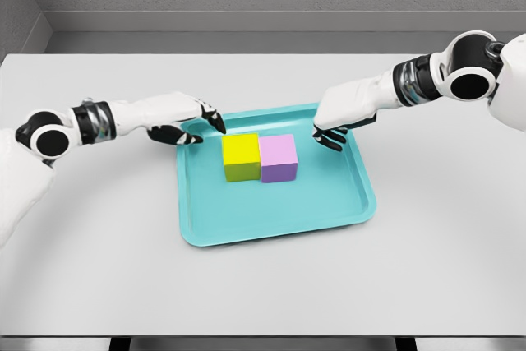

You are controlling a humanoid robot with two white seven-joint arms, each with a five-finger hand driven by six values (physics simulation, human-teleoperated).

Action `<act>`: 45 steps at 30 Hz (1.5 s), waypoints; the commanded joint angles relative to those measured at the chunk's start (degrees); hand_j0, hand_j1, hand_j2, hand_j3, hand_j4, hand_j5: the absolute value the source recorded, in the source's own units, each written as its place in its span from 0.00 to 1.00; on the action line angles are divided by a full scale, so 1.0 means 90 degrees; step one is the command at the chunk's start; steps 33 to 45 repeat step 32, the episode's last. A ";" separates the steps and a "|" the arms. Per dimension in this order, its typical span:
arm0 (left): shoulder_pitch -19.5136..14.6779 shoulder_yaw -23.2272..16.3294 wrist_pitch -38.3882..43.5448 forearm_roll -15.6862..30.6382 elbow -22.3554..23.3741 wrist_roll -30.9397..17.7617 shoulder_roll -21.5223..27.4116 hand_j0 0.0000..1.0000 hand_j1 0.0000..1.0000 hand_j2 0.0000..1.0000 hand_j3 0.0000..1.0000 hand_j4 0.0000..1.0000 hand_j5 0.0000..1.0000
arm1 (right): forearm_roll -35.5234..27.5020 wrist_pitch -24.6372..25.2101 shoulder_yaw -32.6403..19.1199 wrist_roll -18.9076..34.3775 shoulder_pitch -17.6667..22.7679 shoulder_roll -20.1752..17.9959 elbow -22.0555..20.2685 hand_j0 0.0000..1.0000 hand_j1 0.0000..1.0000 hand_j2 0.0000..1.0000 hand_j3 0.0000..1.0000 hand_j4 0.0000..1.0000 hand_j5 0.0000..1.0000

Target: Push two cubes

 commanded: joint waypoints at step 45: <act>0.1279 0.1723 0.0017 0.1247 -0.1591 0.0003 0.2262 1.00 1.00 1.00 1.00 1.00 1.00 | -0.0038 0.0014 -0.1811 -0.0001 0.0371 -0.1214 0.3049 1.00 1.00 1.00 1.00 1.00 1.00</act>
